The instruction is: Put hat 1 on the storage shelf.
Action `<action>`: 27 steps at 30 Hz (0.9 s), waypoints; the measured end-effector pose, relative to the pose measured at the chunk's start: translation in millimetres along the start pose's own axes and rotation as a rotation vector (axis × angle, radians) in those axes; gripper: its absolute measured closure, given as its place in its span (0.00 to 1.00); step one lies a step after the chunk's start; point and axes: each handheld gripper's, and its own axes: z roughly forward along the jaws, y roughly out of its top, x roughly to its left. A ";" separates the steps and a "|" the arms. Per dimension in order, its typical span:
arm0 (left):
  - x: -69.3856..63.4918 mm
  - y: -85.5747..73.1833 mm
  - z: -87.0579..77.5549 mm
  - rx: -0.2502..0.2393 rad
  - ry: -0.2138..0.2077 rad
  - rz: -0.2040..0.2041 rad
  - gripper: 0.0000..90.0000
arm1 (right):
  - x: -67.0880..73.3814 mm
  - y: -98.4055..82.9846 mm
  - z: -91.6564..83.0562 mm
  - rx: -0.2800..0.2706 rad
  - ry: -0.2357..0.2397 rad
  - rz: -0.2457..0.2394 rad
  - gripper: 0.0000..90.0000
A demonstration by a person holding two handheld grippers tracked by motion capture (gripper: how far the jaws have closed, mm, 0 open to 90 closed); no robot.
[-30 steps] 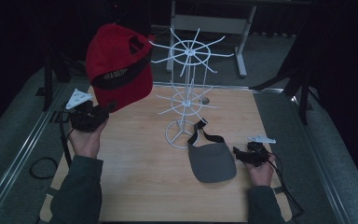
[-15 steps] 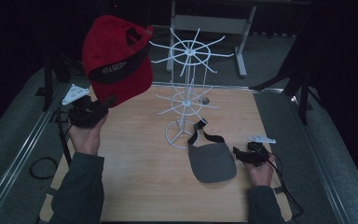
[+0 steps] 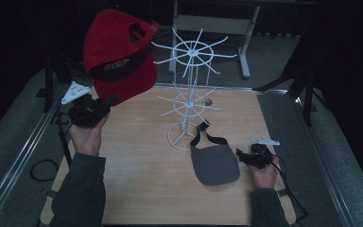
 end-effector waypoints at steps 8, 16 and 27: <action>-3.9 -3.6 5.8 0.022 0.001 0.019 0.95 | 0.0 0.0 0.0 0.000 0.000 0.000 0.31; -9.5 -11.8 12.9 0.066 0.034 0.085 0.95 | 0.1 0.1 0.0 0.001 0.000 0.001 0.31; -6.6 -40.3 20.8 0.149 0.106 0.154 0.95 | 0.1 0.1 -0.1 0.002 0.001 0.001 0.31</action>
